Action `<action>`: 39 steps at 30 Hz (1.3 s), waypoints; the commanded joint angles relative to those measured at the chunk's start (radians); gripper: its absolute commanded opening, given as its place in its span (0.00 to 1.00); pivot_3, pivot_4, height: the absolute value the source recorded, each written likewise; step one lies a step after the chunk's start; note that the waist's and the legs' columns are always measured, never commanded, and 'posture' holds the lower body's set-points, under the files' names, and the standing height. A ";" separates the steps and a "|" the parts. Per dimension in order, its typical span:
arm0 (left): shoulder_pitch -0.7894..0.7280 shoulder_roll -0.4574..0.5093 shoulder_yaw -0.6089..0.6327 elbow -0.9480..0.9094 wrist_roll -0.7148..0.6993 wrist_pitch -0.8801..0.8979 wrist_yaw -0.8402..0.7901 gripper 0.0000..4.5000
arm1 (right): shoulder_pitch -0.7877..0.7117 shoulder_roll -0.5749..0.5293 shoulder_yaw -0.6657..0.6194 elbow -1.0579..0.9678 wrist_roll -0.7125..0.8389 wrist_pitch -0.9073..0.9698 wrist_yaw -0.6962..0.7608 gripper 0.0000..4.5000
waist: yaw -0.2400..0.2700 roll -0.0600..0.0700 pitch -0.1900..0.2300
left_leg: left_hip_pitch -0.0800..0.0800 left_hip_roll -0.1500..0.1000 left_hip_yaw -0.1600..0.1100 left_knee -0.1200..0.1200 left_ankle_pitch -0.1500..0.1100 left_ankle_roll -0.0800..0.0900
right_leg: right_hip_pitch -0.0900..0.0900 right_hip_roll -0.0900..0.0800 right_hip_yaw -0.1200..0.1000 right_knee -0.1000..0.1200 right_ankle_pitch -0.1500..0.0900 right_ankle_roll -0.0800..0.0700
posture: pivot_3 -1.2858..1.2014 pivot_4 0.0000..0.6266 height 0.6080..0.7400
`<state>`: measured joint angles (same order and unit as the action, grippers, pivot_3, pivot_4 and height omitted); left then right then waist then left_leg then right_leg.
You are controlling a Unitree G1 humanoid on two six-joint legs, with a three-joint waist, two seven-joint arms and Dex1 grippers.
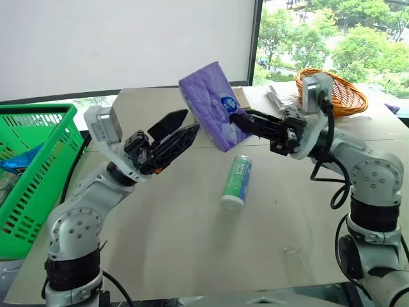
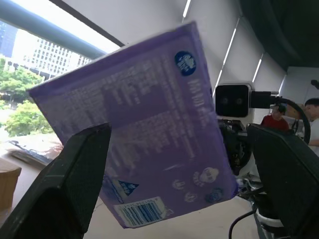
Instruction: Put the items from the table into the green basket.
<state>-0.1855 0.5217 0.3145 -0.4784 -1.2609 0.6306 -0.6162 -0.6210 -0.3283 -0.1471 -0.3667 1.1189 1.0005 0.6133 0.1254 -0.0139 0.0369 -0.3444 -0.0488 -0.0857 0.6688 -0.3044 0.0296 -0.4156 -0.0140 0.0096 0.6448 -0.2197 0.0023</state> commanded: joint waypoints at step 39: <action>-0.072 -0.042 -0.037 0.033 -0.258 0.083 0.014 0.06 | 0.067 -0.001 0.058 0.090 0.601 -0.035 -0.269 0.73 | -0.003 0.000 0.000 | 0.000 0.000 0.001 0.000 -0.002 0.004 | 0.000 0.001 0.001 0.000 0.000 0.000 | 0.59 0.00 1.00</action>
<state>-0.2403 0.4831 0.2748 -0.4172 -1.5151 0.7214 -0.6048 -0.5520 -0.3204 -0.0954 -0.2616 1.7296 0.9694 0.3507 0.1221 -0.0136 0.0370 -0.3442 -0.0484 -0.0847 0.6689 -0.3062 0.0332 -0.4154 -0.0133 0.0108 0.6451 -0.2198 0.0023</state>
